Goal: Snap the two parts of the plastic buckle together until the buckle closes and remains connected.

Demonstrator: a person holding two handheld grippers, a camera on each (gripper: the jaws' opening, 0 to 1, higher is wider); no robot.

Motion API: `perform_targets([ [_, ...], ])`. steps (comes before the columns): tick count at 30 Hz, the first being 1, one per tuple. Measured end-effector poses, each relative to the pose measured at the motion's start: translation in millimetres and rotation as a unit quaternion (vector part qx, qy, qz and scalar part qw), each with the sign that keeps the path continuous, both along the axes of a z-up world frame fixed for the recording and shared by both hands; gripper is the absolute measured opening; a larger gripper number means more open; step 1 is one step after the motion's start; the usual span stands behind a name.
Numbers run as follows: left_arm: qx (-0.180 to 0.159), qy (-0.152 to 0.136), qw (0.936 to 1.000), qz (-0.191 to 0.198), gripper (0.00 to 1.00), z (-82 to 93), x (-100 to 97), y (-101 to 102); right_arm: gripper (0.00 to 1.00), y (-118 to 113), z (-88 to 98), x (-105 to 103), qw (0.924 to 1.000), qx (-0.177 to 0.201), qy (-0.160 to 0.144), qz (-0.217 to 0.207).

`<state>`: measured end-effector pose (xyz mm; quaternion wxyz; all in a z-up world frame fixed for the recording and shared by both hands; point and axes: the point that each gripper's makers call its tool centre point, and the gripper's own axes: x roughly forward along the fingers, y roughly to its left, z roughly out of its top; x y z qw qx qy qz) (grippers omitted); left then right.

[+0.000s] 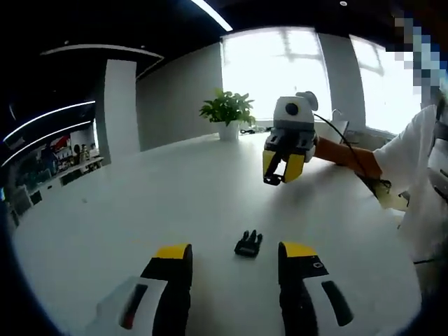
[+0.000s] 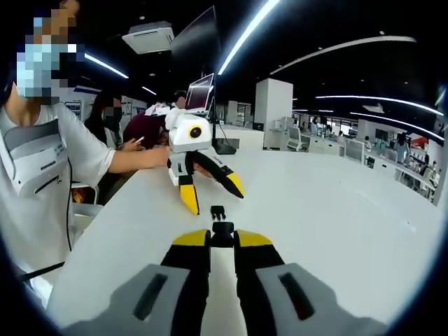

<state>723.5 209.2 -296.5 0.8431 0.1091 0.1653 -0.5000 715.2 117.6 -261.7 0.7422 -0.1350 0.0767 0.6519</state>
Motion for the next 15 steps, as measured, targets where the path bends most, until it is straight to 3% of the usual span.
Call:
perform_targets([
  [6, 0.0, -0.001, 1.0, -0.004, 0.28, 3.6, -6.2, 4.3, 0.12, 0.8, -3.1, -1.3, 1.0, -0.007, 0.0, 0.001],
  [15, -0.001, 0.002, 0.9999, -0.013, 0.22, 2.8, -10.7, 0.9, 0.12, 1.2, -4.5, -1.9, 1.0, -0.009, -0.001, -0.002],
])
